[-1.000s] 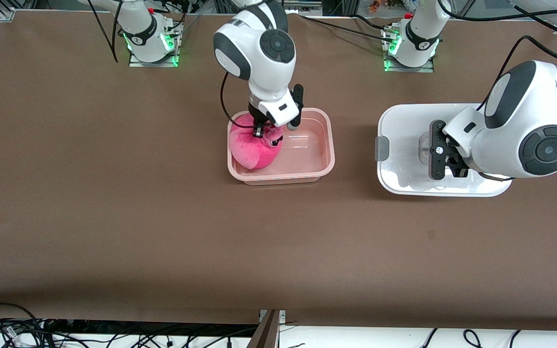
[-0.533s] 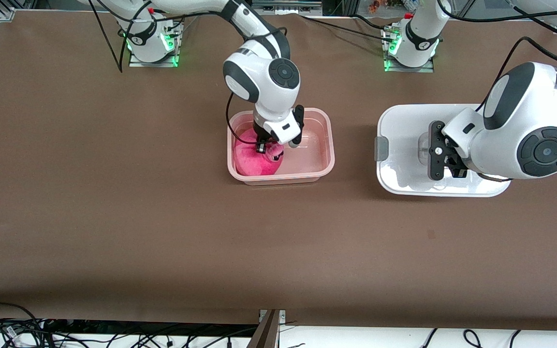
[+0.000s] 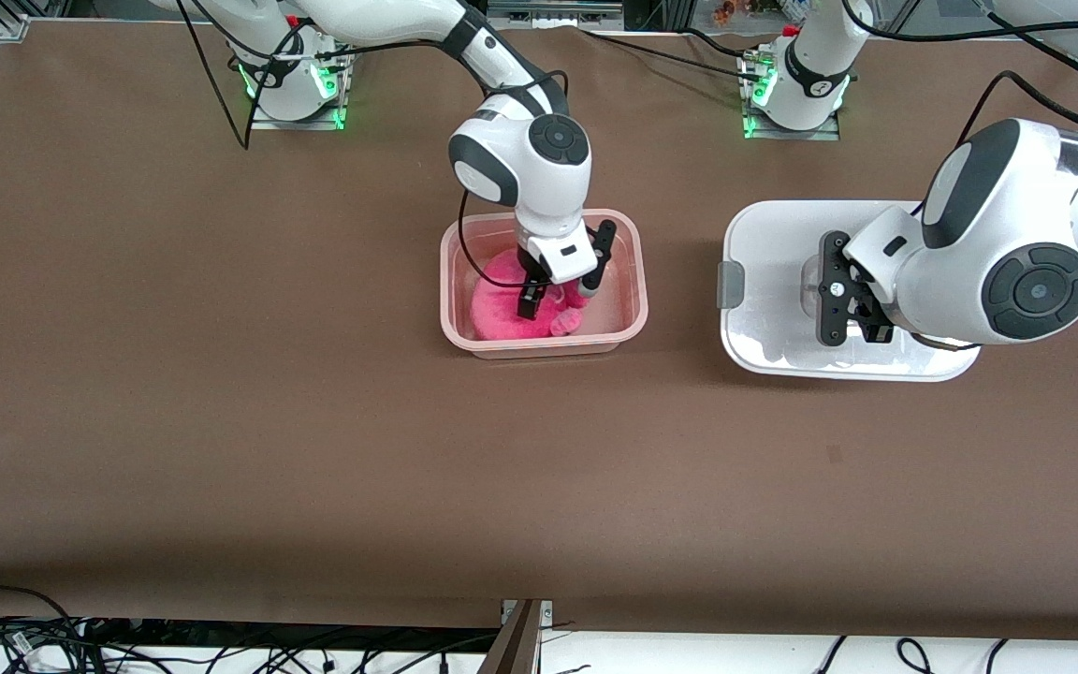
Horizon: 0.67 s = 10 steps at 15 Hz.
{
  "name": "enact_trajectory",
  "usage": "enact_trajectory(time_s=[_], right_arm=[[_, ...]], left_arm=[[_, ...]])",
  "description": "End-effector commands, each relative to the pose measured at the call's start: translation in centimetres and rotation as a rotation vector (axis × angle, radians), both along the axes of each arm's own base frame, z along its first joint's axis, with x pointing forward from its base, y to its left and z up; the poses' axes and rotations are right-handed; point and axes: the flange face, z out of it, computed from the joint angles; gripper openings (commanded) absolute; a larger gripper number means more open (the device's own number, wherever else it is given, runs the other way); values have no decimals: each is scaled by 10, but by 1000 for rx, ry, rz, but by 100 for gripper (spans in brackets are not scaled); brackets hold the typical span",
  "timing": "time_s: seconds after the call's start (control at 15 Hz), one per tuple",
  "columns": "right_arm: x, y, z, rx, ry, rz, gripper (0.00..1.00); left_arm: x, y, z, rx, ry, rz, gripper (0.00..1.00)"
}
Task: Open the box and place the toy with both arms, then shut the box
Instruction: 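Lower the pink toy into the pink box and open the right gripper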
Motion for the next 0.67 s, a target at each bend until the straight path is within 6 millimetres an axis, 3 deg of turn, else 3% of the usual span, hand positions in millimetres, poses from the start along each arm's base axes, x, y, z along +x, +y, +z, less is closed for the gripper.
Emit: enact_trajectory(time_s=[0.0, 0.13, 0.27, 0.47, 0.6], right_arm=[[4, 14, 6, 83, -49, -69, 100], [13, 6, 18, 109, -35, -107, 100], [24, -11, 55, 139, 3, -185, 100], [69, -80, 138, 204, 34, -352, 100], [87, -134, 189, 216, 53, -448, 100]], left_arm=[[2, -6, 13, -5, -23, -27, 0], [2, -13, 23, -10, -47, -32, 0], [3, -14, 25, -12, -56, -25, 0], [3, -18, 25, -25, -54, -28, 0], [-1, -34, 25, -66, -46, -56, 0]])
